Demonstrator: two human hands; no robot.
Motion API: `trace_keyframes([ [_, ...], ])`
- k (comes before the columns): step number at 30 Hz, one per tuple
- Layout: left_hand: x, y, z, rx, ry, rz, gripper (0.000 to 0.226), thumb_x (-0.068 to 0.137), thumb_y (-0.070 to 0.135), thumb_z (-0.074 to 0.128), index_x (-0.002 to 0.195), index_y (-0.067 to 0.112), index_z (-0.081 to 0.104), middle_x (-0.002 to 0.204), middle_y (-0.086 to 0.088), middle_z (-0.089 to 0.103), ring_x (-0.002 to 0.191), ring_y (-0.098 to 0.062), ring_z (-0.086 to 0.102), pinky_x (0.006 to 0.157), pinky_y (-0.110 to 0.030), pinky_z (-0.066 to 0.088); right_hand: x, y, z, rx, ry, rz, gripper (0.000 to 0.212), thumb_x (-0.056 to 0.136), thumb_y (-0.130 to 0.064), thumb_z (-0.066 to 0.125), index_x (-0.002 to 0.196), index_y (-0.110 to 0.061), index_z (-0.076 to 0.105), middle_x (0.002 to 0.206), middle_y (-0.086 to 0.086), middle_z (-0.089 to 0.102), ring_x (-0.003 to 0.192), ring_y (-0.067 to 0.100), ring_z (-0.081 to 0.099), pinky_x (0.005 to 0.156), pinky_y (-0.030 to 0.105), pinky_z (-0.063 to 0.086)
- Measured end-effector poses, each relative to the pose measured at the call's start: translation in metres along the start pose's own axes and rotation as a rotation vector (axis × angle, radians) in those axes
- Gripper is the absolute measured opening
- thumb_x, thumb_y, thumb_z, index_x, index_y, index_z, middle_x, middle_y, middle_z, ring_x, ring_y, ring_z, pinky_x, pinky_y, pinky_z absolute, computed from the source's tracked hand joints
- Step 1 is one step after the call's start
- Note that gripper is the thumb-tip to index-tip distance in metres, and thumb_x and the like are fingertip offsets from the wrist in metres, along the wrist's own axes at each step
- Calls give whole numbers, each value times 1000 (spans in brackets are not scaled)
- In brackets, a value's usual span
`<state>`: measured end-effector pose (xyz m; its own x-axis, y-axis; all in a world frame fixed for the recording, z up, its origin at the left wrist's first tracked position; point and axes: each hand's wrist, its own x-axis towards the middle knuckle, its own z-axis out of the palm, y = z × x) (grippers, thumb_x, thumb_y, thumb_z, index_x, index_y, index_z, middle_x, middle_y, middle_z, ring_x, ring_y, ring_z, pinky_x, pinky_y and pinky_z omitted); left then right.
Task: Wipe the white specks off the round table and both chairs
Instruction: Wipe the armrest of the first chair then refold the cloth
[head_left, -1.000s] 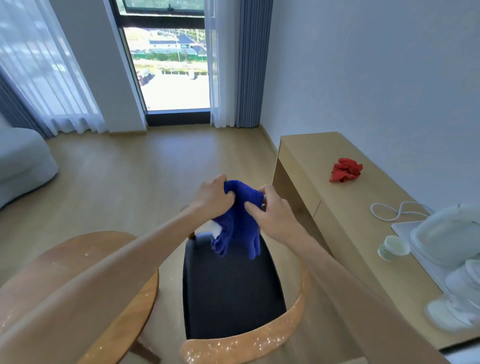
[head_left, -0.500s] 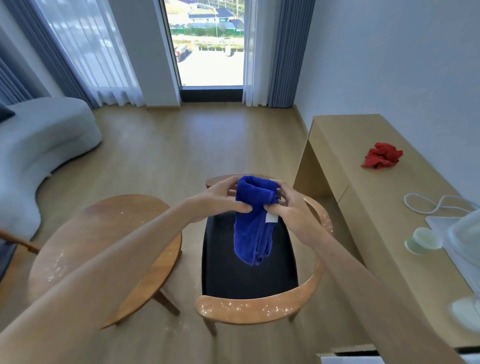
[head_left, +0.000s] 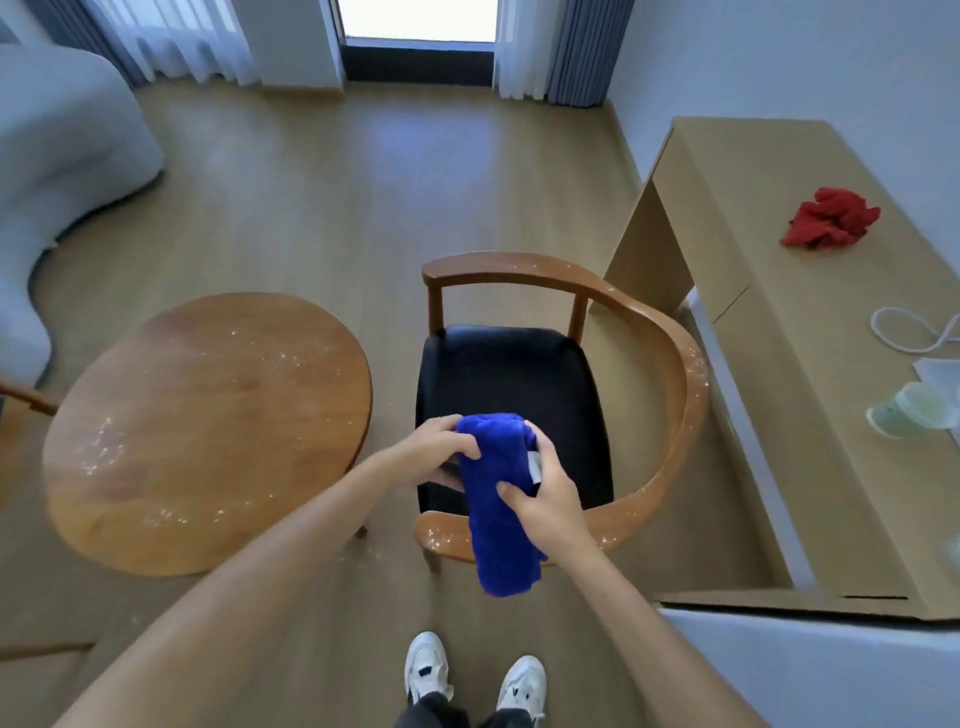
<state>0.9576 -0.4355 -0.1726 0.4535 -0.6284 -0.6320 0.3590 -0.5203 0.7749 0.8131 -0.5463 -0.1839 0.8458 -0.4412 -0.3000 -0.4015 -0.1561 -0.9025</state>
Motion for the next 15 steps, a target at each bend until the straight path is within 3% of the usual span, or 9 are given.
trace_keyframes([
  [2, 10, -33, -14, 31, 91, -105, 30, 89, 3, 47, 117, 9, 56, 114, -13, 64, 106, -25, 62, 88, -41, 55, 1, 22, 28, -30, 8, 95, 67, 92, -11, 61, 145, -36, 30, 119, -21, 54, 109, 4, 56, 85, 16, 48],
  [5, 22, -83, -37, 398, 347, -132, 30, 98, 14, 39, 123, 14, 56, 125, -5, 60, 115, -20, 55, 92, -32, 46, 7, 48, 68, -14, 39, 195, 62, 95, -16, 59, 146, -35, 30, 128, -14, 55, 114, 9, 55, 95, 32, 51],
  [8, 34, -131, -48, 519, 454, -113, 33, 100, 19, 37, 128, 13, 53, 130, -5, 55, 118, -18, 51, 91, -27, 40, 19, 73, 100, -39, 54, 246, 59, 96, -21, 56, 147, -30, 29, 131, -9, 56, 116, 12, 54, 98, 34, 49],
  [9, 41, -146, -49, 553, 470, -102, 34, 100, 20, 36, 130, 14, 51, 132, -5, 53, 119, -18, 50, 92, -28, 40, 23, 83, 109, -100, 52, 241, 60, 96, -23, 57, 148, -28, 29, 133, -7, 54, 119, 14, 52, 99, 33, 47],
  [12, 54, -176, -44, 662, 483, -94, 36, 100, 21, 33, 132, 14, 48, 137, -4, 46, 126, -21, 42, 100, -36, 39, 32, 105, 132, -679, 203, 61, 69, 83, -21, 69, 145, -14, 39, 140, 12, 49, 121, 32, 51, 94, 43, 48],
  [15, 61, -190, -36, 848, 527, -30, 36, 99, 21, 36, 131, 12, 49, 139, -3, 45, 130, -22, 39, 100, -38, 39, 32, 110, 161, -861, 235, -114, 60, 80, -9, 46, 139, -16, 50, 144, 27, 43, 127, 45, 47, 97, 53, 45],
])
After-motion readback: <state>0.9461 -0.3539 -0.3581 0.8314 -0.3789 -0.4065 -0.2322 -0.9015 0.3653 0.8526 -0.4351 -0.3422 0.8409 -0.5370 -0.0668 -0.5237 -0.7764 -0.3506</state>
